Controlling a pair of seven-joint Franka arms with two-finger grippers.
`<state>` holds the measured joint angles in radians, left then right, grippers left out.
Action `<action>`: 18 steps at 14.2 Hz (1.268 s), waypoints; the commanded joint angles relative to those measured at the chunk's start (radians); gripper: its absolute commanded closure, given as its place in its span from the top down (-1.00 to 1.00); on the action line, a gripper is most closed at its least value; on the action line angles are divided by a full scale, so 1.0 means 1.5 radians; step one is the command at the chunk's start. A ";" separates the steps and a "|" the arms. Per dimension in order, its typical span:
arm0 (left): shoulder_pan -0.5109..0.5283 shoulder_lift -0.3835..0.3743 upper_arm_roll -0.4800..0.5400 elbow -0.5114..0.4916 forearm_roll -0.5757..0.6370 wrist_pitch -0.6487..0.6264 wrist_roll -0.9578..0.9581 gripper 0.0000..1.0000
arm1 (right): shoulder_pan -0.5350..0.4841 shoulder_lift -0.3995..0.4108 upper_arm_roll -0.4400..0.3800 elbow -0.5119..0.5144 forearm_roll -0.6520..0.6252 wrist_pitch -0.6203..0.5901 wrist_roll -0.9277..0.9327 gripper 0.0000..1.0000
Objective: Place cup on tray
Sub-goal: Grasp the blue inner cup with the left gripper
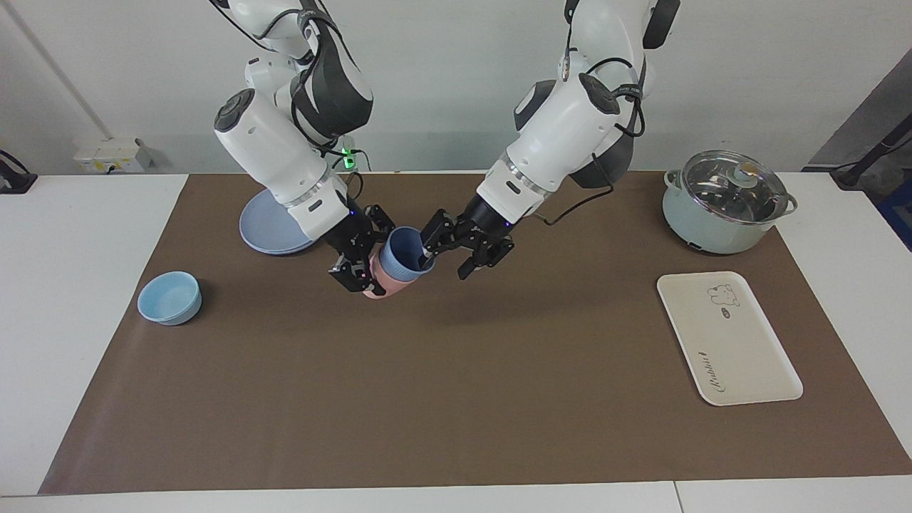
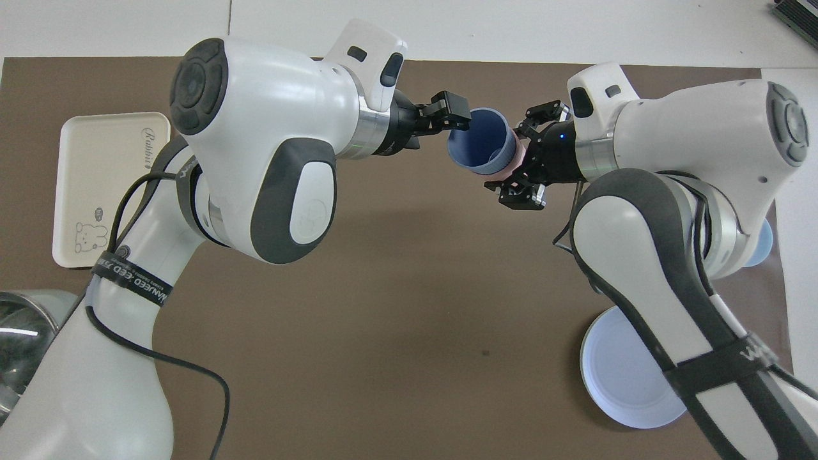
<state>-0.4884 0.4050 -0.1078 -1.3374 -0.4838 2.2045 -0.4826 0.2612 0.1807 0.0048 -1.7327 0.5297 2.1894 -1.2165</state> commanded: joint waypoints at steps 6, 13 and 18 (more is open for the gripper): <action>-0.003 0.011 -0.009 0.026 -0.011 -0.066 -0.002 -0.97 | 0.002 -0.013 0.002 -0.010 -0.014 0.009 0.023 -1.00; 0.004 0.017 -0.010 0.059 -0.013 -0.104 -0.010 -1.00 | 0.001 -0.013 0.002 -0.010 -0.014 0.010 0.023 -1.00; 0.095 -0.004 -0.002 0.134 -0.025 -0.247 -0.021 -1.00 | -0.001 -0.013 0.002 -0.010 -0.014 0.010 0.023 -1.00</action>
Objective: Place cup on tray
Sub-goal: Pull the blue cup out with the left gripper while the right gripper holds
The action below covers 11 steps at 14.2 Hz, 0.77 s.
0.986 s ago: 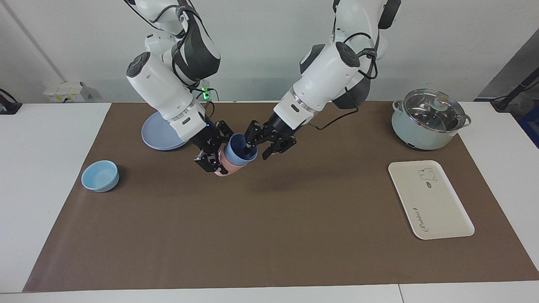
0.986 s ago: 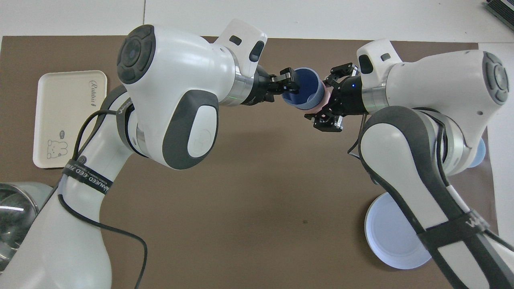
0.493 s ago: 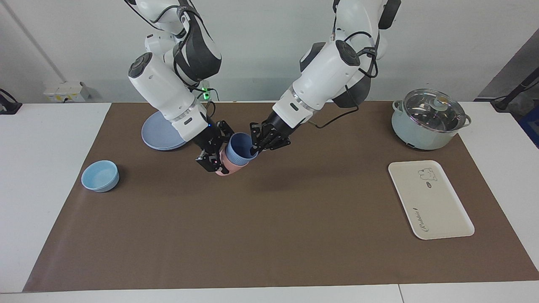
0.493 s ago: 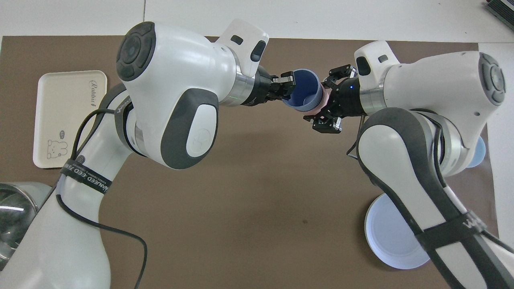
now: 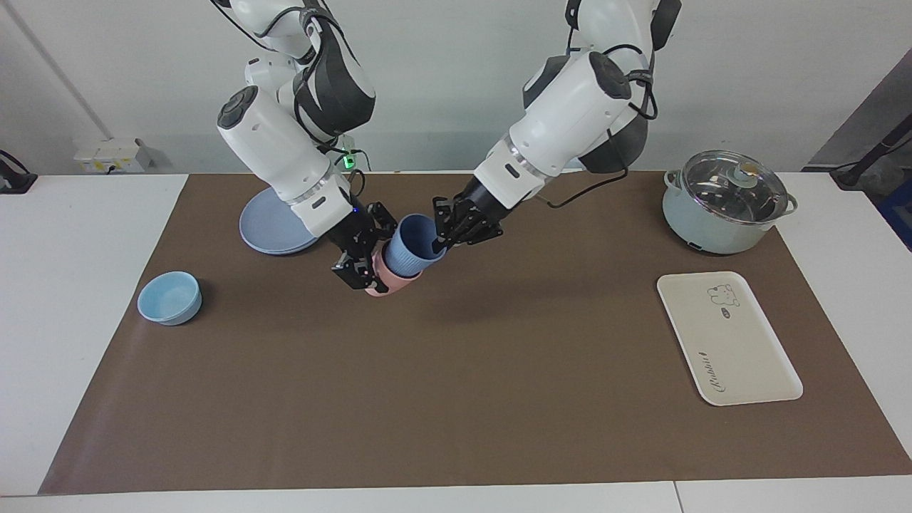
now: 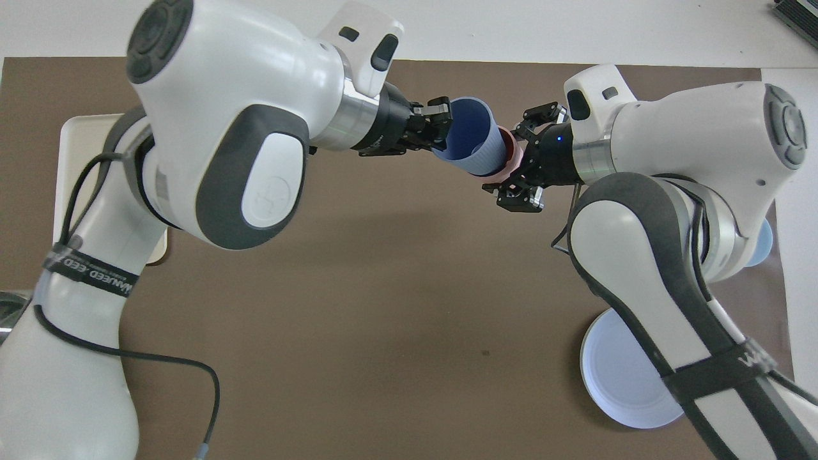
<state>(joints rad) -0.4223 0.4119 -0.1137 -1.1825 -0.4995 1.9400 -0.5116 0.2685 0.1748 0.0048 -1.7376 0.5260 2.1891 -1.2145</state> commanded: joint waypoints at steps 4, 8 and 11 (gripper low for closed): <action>0.186 -0.046 0.012 0.027 0.062 -0.149 0.008 -1.00 | -0.015 -0.009 0.000 -0.007 -0.010 0.010 0.016 -1.00; 0.272 -0.082 0.014 -0.030 0.266 -0.104 0.119 -1.00 | -0.078 -0.008 0.000 -0.015 0.050 0.033 -0.042 -1.00; 0.383 -0.119 0.014 -0.180 0.269 0.019 0.329 -1.00 | -0.158 0.013 0.000 -0.024 0.238 0.036 -0.156 -1.00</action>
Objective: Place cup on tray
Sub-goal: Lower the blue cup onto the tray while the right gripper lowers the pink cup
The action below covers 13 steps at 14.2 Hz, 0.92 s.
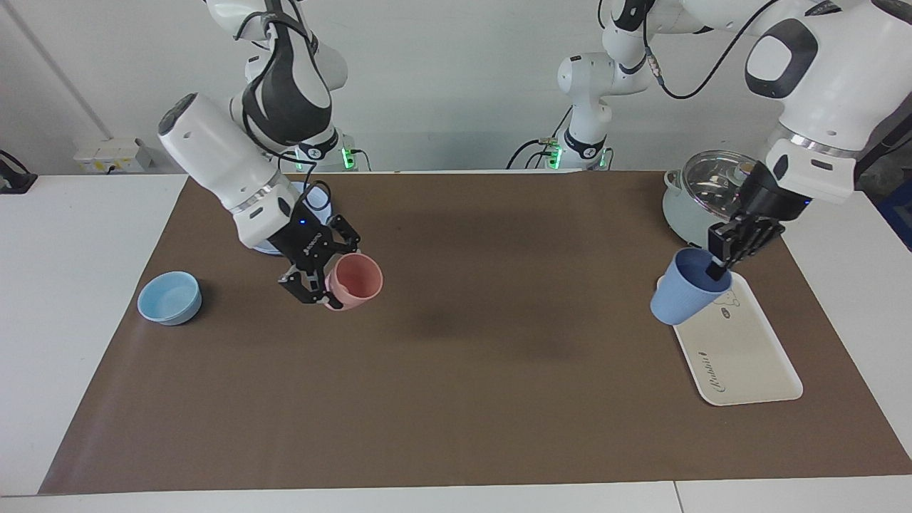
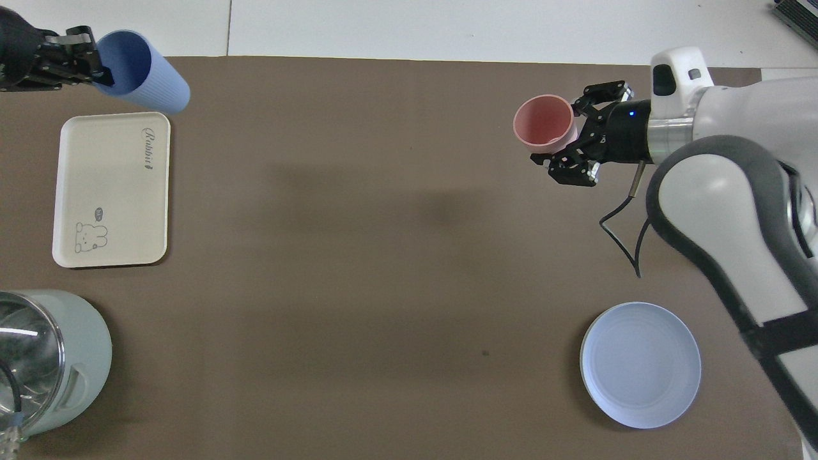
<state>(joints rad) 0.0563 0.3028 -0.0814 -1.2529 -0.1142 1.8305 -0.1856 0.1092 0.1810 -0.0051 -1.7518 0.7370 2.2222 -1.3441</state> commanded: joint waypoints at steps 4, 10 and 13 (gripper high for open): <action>0.142 0.000 -0.007 -0.180 0.016 0.185 0.161 -1.00 | -0.128 0.062 0.007 -0.013 0.256 -0.026 -0.199 -1.00; 0.184 0.097 -0.007 -0.176 -0.009 0.186 0.182 -1.00 | -0.197 0.172 0.006 -0.006 0.422 -0.105 -0.412 -1.00; 0.186 0.103 -0.007 -0.174 -0.036 0.182 0.181 -1.00 | -0.210 0.204 0.006 -0.006 0.435 -0.116 -0.481 -1.00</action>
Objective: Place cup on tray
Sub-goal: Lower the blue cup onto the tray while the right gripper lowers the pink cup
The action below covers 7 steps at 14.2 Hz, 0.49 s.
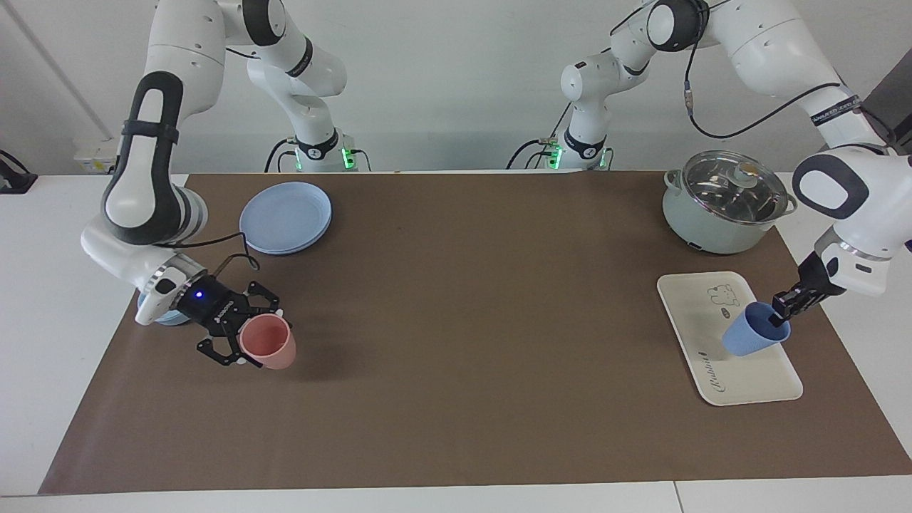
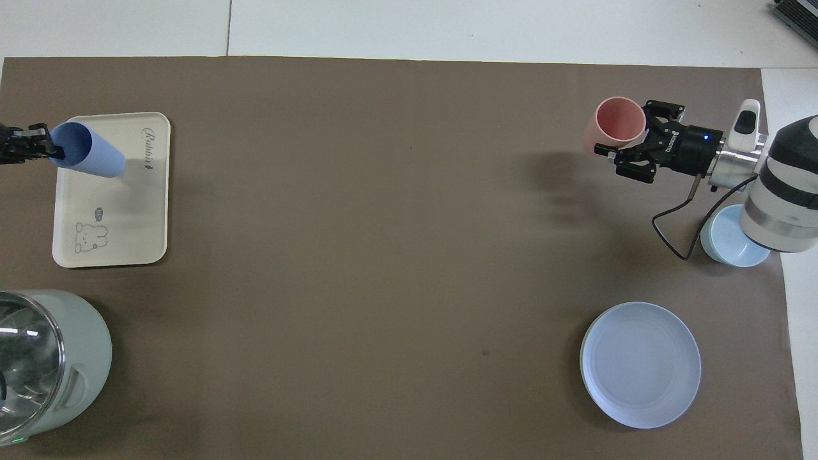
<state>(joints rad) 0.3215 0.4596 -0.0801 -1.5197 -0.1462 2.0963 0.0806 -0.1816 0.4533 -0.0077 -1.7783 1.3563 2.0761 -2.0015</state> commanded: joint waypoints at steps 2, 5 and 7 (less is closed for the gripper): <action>0.008 -0.002 -0.008 0.004 -0.015 0.006 0.001 0.56 | -0.020 0.029 0.008 -0.001 0.043 -0.033 -0.084 -1.00; 0.008 0.000 -0.008 0.019 -0.012 -0.022 -0.001 1.00 | -0.022 0.033 0.008 -0.018 0.049 -0.031 -0.120 -1.00; -0.001 0.025 -0.009 0.117 -0.007 -0.141 -0.004 1.00 | -0.031 0.042 0.008 -0.043 0.083 -0.036 -0.175 -1.00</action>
<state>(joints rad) 0.3232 0.4641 -0.0879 -1.4841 -0.1538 2.0267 0.0794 -0.2005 0.5117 -0.0074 -1.8035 1.4148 2.0418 -2.1728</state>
